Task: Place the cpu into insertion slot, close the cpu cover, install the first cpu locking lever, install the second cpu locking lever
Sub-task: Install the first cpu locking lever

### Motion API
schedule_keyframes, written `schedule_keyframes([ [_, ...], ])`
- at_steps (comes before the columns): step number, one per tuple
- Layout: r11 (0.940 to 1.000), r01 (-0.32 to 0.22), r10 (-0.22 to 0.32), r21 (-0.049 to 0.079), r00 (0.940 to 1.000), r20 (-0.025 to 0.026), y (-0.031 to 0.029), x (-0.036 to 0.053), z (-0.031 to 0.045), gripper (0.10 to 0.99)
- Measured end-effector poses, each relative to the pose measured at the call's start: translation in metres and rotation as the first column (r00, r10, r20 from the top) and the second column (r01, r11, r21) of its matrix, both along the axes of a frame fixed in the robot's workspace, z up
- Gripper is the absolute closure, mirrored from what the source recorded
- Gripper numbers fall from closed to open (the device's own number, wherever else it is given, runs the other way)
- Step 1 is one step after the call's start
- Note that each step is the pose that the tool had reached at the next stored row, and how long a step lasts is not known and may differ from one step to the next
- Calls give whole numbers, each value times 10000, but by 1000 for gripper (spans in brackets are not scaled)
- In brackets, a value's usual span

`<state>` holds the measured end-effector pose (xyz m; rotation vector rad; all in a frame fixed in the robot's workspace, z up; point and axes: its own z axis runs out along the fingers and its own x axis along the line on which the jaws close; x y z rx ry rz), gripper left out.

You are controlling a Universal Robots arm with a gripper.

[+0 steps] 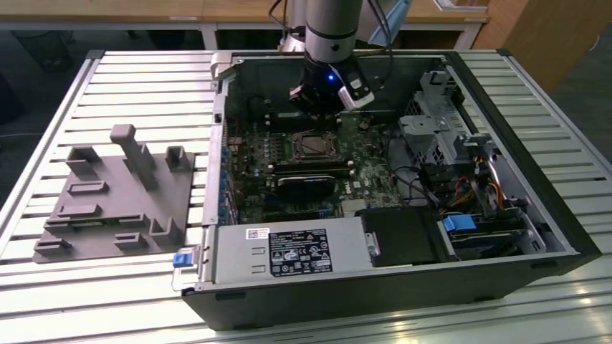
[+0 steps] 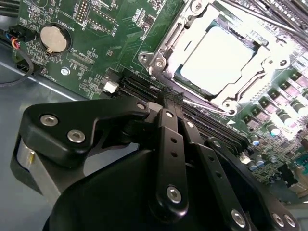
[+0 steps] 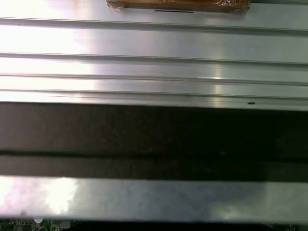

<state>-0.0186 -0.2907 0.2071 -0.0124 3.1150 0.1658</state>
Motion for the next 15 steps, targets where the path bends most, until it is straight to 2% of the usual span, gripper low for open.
schedule_keyframes([
  [8,10000,0,0,0,10000,-3,1,10,-57,980],
  [15,10000,0,0,2,10000,-2,3,13,-55,980],
])
